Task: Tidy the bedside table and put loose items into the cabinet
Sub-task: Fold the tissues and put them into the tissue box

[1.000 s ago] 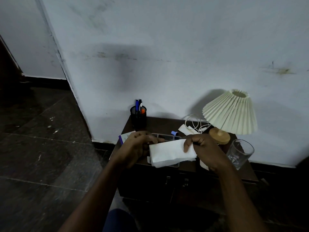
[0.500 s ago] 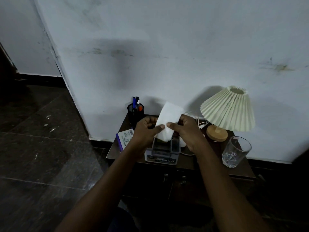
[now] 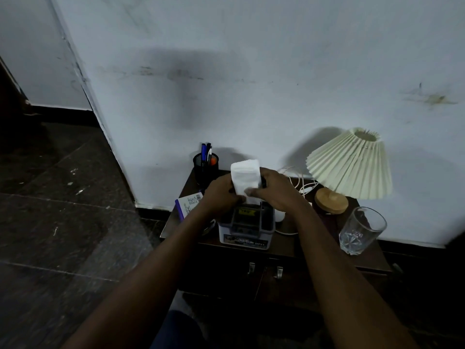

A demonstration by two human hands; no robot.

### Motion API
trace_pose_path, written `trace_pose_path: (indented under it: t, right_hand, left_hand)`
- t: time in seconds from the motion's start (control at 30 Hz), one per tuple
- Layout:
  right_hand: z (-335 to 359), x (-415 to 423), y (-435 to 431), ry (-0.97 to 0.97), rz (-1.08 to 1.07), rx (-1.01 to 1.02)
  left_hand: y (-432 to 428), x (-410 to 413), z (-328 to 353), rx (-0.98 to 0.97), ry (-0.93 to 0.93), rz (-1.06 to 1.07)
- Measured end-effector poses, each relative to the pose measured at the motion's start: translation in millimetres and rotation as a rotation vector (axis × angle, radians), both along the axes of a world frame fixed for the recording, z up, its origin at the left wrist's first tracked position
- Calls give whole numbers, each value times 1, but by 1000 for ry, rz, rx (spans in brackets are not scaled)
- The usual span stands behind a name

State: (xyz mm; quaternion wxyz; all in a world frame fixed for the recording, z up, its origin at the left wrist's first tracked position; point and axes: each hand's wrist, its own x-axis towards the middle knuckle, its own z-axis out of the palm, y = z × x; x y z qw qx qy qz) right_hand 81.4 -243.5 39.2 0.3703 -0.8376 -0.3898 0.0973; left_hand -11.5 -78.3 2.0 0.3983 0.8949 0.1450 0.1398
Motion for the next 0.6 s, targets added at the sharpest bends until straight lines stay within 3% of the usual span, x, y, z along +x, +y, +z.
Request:
trace_pose_path:
  t: [0.1, 0.3, 0.6]
  right_hand:
    - [-2, 6, -8, 30, 65, -106]
    - [-3, 6, -5, -119, 53, -187]
    - [-14, 7, 0, -189, 39, -309]
  left_hand:
    - [4, -2, 4, 17, 0, -41]
    - [6, -2, 9, 90, 62, -83]
    - [4, -6, 8, -94, -43, -51]
